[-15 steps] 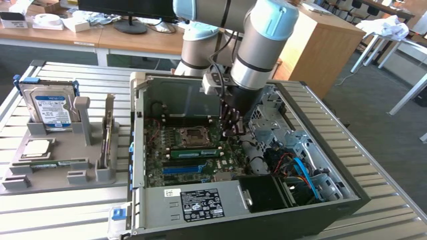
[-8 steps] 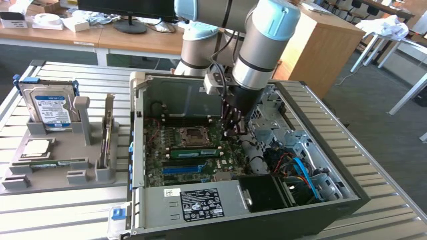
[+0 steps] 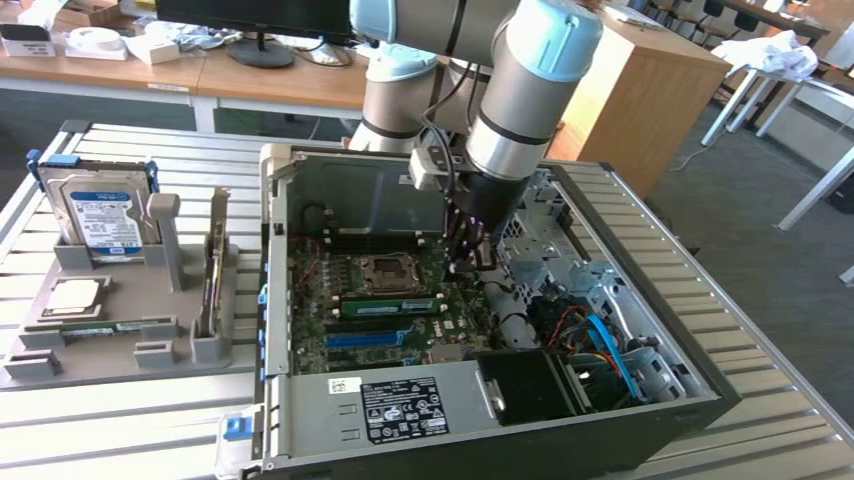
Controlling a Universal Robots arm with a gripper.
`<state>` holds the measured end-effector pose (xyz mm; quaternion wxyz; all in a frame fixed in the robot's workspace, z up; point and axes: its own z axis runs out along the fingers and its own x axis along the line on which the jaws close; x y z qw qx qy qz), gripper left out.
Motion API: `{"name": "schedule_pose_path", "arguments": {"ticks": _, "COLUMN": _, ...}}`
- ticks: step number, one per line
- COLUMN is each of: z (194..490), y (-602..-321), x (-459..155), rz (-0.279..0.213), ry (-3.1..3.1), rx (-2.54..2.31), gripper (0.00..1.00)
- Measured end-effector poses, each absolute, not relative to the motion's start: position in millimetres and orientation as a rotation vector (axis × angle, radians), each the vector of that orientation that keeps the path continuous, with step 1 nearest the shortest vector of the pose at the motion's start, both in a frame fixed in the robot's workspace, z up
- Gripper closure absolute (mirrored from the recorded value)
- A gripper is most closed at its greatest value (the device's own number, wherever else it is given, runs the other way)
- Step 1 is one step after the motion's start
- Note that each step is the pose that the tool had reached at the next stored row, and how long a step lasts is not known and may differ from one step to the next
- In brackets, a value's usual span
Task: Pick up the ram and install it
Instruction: 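Press down the ram until it locks into place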
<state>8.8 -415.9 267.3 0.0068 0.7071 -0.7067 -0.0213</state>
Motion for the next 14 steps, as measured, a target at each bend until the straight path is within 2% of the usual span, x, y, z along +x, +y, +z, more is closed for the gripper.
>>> {"name": "schedule_pose_path", "arguments": {"ticks": 14, "z": 257.5, "y": -415.9, "x": 8.8, "rz": -0.066, "ry": -2.211, "rx": 2.212, "gripper": 0.9}}
